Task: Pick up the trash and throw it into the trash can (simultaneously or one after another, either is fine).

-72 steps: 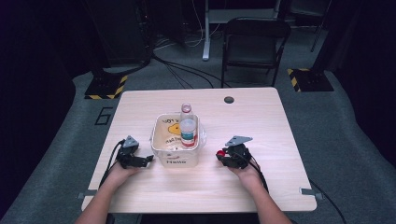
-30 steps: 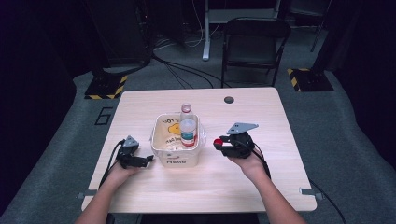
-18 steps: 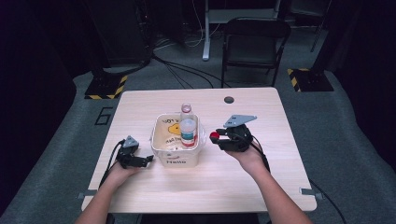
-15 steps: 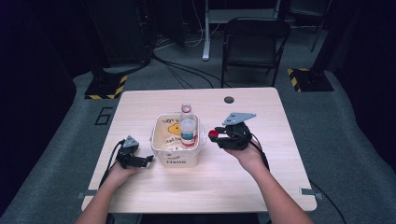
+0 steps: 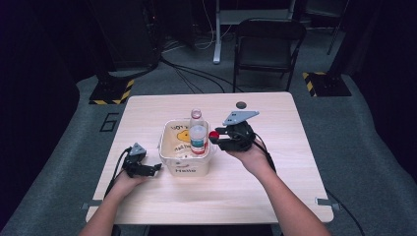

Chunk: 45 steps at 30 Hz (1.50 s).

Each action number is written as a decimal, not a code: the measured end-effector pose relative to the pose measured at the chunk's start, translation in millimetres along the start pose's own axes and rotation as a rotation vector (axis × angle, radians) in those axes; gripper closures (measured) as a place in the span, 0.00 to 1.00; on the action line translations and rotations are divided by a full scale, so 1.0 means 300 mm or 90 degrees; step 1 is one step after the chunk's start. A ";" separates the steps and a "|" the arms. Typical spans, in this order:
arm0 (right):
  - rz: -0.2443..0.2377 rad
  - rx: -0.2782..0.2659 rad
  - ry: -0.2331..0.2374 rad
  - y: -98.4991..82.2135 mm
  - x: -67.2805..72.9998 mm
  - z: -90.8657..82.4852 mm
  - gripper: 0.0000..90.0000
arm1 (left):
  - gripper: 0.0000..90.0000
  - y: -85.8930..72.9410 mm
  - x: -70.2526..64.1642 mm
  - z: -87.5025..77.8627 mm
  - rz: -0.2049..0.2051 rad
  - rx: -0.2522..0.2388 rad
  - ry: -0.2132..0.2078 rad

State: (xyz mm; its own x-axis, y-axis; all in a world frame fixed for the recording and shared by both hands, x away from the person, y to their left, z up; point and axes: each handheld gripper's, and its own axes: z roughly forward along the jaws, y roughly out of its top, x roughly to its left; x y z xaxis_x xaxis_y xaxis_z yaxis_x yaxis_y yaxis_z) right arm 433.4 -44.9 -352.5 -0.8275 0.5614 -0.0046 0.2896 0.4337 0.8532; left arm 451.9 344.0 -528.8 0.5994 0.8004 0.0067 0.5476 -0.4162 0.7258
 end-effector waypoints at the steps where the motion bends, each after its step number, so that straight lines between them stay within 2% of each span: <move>1: 0.000 0.000 0.003 0.005 0.005 0.004 0.64 | 0.09 0.000 0.000 0.000 -0.001 0.000 -0.001; 9: -0.023 0.000 0.020 0.042 0.033 0.047 0.64 | 0.09 0.000 0.000 0.000 -0.001 0.000 -0.001; 19: -0.032 0.008 0.034 0.063 0.057 0.097 0.64 | 0.09 0.000 0.000 0.000 0.000 0.000 0.000; 32: -0.041 0.030 0.054 0.057 0.096 0.188 0.64 | 0.09 0.000 0.000 0.000 0.001 0.000 0.000; 45: -0.043 0.043 0.056 0.048 0.103 0.253 0.64 | 0.09 0.000 0.000 0.000 -0.001 0.000 -0.001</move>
State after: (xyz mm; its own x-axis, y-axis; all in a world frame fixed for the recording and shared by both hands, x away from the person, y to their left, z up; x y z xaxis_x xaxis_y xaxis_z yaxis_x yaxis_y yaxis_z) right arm 448.6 32.1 -380.0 -0.8841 0.4672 -0.0129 0.2613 0.5170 0.8151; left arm 451.8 343.9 -528.9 0.5989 0.8008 0.0045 0.5488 -0.4146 0.7259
